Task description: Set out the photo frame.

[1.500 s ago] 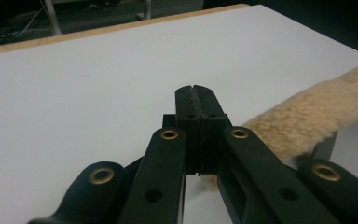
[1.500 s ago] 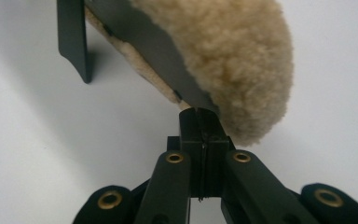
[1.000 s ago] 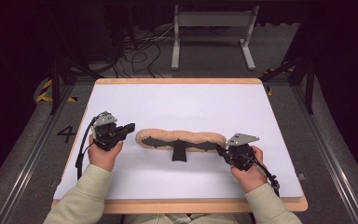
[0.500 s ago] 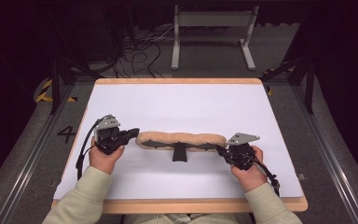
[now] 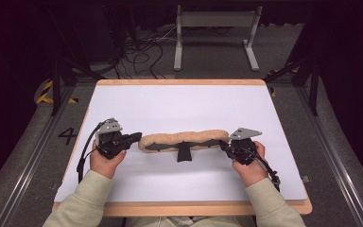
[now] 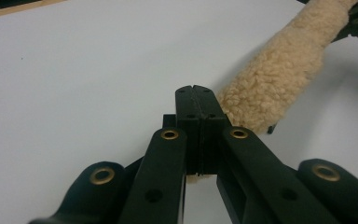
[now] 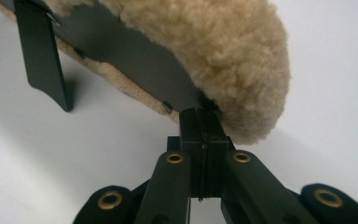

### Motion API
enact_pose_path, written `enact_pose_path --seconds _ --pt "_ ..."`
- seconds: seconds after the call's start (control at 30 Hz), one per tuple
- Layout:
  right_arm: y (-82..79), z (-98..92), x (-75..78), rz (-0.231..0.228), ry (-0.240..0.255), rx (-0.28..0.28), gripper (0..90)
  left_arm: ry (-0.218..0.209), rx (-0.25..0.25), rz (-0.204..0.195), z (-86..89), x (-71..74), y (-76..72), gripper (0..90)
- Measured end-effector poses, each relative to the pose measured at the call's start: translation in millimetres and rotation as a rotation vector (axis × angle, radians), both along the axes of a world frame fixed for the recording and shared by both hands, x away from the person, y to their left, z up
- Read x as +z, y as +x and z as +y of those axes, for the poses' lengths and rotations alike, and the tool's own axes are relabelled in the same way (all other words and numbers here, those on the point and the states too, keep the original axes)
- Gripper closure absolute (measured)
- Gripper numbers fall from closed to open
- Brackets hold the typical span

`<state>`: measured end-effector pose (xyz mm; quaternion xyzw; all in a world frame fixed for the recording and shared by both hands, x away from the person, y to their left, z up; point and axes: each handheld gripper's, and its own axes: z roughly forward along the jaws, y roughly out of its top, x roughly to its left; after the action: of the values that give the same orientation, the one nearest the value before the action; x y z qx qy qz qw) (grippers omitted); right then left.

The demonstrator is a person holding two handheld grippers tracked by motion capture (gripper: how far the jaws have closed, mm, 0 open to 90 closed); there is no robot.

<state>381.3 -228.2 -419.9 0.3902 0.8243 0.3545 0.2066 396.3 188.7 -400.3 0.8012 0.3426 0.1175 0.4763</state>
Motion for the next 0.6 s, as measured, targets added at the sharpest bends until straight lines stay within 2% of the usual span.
enact_pose_path --seconds 0.33,0.6 --pt "23.2 0.8 -0.6 -0.019 0.019 -0.043 90.0 -0.005 -0.014 0.003 -2.0 -0.2 -2.3 90.0" --pt "37.2 -0.5 -5.6 -0.007 0.043 -0.077 90.0 -0.002 -0.061 -0.014 -5.9 -0.6 -8.0 90.0"
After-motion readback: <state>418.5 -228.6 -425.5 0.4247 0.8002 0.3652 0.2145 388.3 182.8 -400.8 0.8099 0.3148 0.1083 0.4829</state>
